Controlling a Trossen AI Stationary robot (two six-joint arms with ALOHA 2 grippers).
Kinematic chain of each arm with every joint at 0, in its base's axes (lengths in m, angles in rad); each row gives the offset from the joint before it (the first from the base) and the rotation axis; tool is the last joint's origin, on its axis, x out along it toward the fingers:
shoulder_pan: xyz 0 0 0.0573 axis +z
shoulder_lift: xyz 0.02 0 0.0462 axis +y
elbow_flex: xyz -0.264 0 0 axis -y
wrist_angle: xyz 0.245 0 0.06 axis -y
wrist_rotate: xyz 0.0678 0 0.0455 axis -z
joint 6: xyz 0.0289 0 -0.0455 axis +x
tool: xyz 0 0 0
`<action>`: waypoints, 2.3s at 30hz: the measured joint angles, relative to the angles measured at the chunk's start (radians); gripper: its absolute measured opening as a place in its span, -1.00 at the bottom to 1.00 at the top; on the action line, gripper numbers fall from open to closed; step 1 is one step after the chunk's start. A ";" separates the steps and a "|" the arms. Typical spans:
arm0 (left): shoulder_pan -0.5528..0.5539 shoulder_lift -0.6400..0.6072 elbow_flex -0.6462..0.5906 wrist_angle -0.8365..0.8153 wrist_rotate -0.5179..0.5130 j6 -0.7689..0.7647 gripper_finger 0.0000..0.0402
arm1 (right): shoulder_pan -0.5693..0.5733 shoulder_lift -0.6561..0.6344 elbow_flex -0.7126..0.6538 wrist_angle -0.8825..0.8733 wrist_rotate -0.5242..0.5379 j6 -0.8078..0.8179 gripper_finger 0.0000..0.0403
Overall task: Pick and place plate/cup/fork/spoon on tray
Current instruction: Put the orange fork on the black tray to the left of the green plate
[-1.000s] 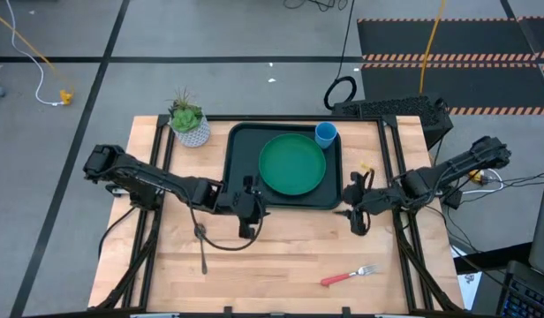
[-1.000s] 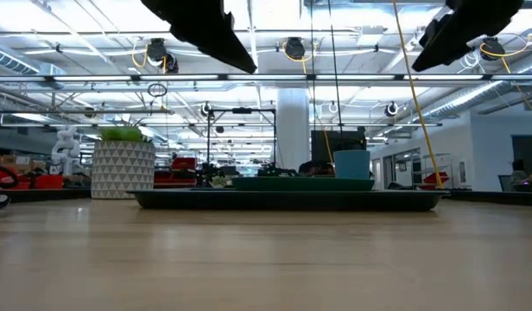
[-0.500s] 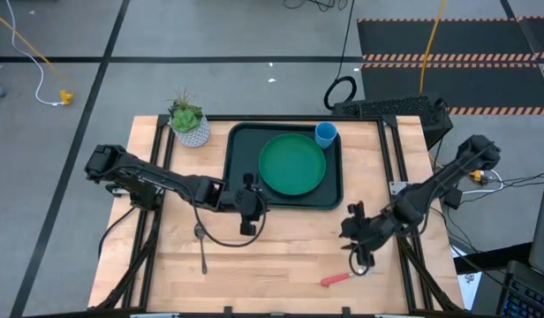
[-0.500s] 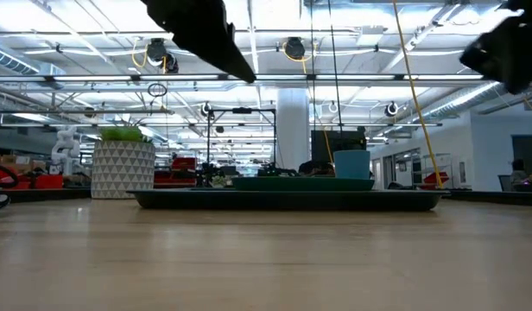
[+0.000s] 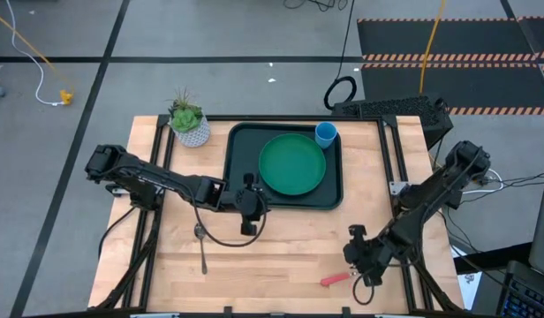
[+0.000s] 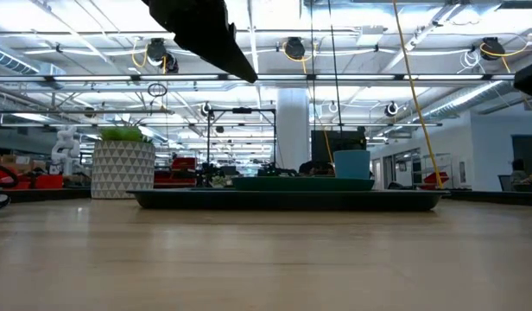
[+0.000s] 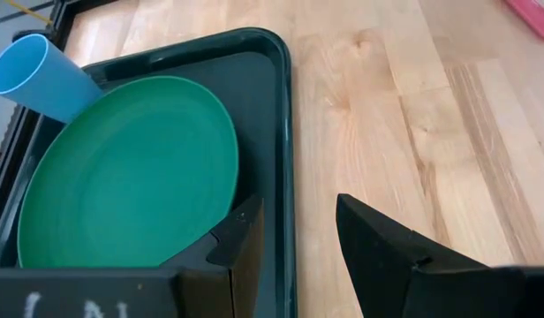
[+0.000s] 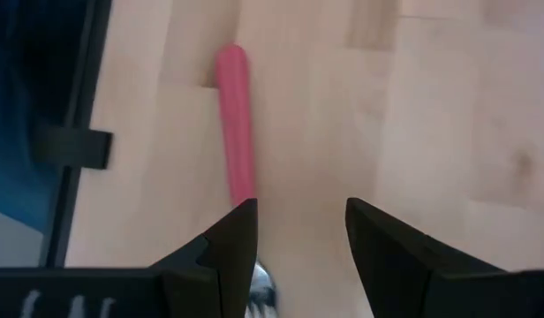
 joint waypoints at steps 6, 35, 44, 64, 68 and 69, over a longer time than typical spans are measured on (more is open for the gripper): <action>0.000 0.000 0.000 0.014 0.000 0.002 -0.27 | 0.033 0.062 0.000 0.115 -0.027 0.009 -0.18; 0.000 0.000 0.000 0.049 0.001 0.033 -0.27 | 0.106 0.267 0.003 0.149 -0.013 0.029 -0.45; 0.000 0.000 0.000 0.049 0.001 0.034 -0.27 | 0.091 0.259 0.001 0.141 -0.022 0.013 -0.92; -0.003 0.006 0.001 0.186 0.002 -0.095 -0.27 | -0.097 0.190 -0.002 0.137 0.026 -0.297 -0.90; -0.030 0.043 0.002 0.285 0.002 -0.042 -0.27 | -0.175 0.185 -0.002 0.135 -0.018 -0.373 -0.90; -0.037 0.056 0.002 0.319 0.003 -0.022 -0.27 | -0.195 0.185 0.000 0.136 -0.027 -0.388 -0.90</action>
